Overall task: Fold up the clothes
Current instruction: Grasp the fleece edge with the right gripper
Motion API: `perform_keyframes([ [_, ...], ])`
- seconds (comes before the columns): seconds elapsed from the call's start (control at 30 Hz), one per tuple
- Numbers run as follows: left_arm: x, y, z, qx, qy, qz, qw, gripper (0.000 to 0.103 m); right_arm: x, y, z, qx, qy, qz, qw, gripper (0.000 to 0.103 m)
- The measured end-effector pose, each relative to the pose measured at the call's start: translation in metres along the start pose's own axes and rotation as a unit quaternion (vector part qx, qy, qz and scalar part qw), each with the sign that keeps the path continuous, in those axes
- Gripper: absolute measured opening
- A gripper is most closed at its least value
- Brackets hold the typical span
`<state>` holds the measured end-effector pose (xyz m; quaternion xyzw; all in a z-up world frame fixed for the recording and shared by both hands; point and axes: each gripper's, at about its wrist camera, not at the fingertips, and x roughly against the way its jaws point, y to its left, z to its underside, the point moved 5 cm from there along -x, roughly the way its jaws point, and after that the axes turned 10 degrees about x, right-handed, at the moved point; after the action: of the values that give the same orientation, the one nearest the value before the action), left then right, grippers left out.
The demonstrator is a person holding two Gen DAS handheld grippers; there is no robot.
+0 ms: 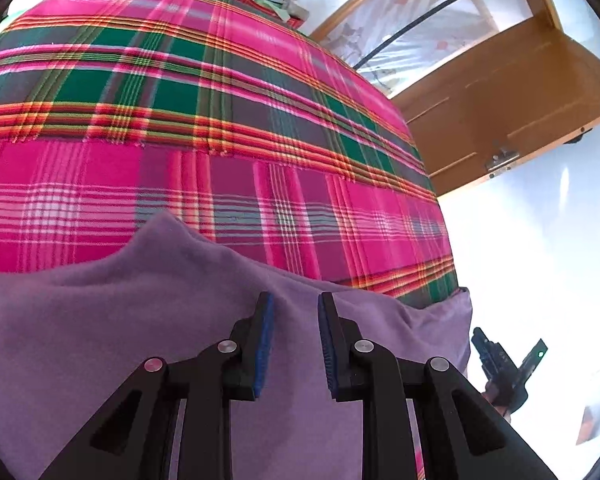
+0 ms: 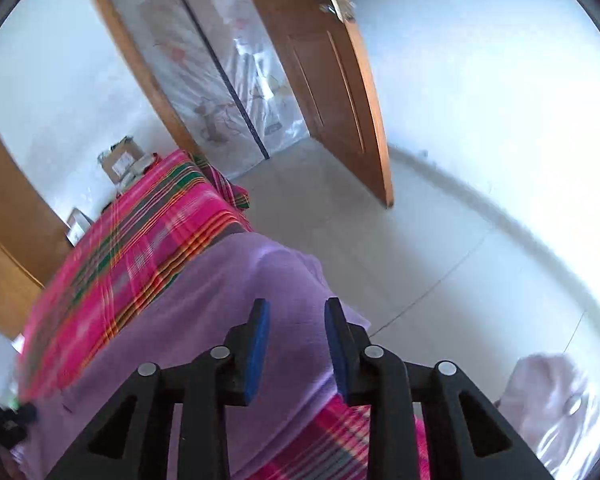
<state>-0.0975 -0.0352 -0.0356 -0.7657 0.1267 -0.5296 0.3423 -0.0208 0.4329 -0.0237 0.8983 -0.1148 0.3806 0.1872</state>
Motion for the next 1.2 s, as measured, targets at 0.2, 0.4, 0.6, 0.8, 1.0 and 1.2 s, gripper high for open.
perform_keyframes([
  [0.2, -0.008, -0.002, 0.009, -0.002, 0.011, -0.016, 0.9998, 0.023, -0.018, -0.012, 0.0, -0.027, 0.033, -0.033, 0.999, 0.031],
  [0.4, -0.013, -0.003, 0.011, 0.004, 0.006, -0.025, 0.9997, 0.023, -0.021, -0.012, 0.003, -0.021, 0.026, -0.037, 0.999, 0.024],
  [0.6, -0.013, 0.0, 0.01, 0.018, 0.006, -0.016, 0.9997, 0.023, -0.008, -0.011, 0.0, -0.014, -0.009, -0.027, 1.0, 0.004],
  [0.8, -0.013, 0.001, 0.01, 0.023, 0.004, -0.013, 0.9996, 0.023, 0.019, -0.01, -0.004, -0.005, -0.048, -0.001, 0.999, 0.004],
  [1.0, -0.011, 0.001, 0.011, 0.02, 0.003, -0.013, 0.9997, 0.023, -0.004, -0.018, 0.006, -0.013, 0.001, 0.023, 1.0, 0.004],
  [1.2, -0.011, 0.0, 0.011, 0.017, 0.002, -0.017, 0.9997, 0.023, -0.003, -0.018, 0.006, -0.011, 0.006, 0.023, 1.0, 0.008],
])
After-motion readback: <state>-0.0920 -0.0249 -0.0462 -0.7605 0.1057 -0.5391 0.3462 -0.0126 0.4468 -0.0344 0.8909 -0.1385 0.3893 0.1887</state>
